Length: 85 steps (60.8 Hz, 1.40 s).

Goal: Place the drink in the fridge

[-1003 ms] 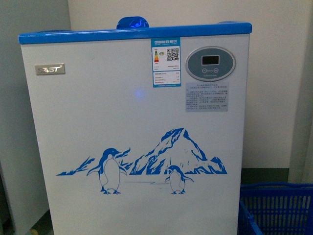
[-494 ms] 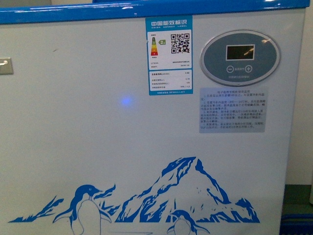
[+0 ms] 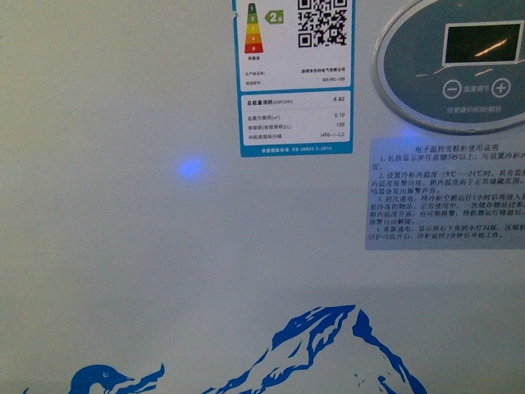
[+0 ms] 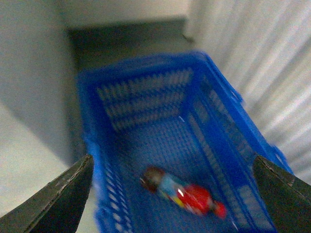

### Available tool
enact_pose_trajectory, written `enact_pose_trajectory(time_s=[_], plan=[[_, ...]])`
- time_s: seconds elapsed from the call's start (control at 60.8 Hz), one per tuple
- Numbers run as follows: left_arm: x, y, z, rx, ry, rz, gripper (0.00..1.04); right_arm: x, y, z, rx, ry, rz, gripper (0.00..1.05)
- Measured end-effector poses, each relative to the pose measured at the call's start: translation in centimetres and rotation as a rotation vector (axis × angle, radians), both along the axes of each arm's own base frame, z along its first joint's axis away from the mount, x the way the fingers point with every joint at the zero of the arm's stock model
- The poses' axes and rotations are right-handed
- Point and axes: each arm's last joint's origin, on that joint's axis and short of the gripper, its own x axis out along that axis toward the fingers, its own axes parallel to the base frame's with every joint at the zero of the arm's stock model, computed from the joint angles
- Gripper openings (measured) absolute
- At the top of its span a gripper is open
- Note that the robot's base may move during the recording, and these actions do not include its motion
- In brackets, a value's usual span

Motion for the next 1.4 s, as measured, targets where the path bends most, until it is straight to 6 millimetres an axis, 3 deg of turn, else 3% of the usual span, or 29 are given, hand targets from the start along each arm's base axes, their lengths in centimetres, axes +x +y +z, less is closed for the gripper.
enact_pose_trajectory(time_s=[0.148, 0.296, 0.461, 0.625, 0.757, 1.201, 1.398], plan=[[0.0, 0.0, 0.0, 0.000, 0.000, 0.003, 0.97, 2.8, -3.9, -0.6, 0.026, 0.088, -0.036, 0.98], [0.0, 0.0, 0.0, 0.000, 0.000, 0.003, 0.97, 6.1, -8.1, -1.9, -0.093, 0.189, 0.045, 0.98], [0.0, 0.0, 0.0, 0.000, 0.000, 0.003, 0.97, 9.1, -11.0, -6.4, -0.174, 0.357, 0.173, 0.98], [0.0, 0.0, 0.0, 0.000, 0.000, 0.003, 0.97, 10.5, -11.8, -10.4, -0.206, 0.457, 0.280, 0.98], [0.0, 0.0, 0.0, 0.000, 0.000, 0.003, 0.97, 11.8, -11.9, -15.7, -0.241, 0.581, 0.392, 0.98], [0.0, 0.0, 0.0, 0.000, 0.000, 0.003, 0.97, 15.0, -11.9, -28.3, -0.178, 0.755, 0.497, 0.98], [0.0, 0.0, 0.0, 0.000, 0.000, 0.003, 0.97, 15.7, -12.3, -30.8, -0.157, 0.789, 0.502, 0.98]])
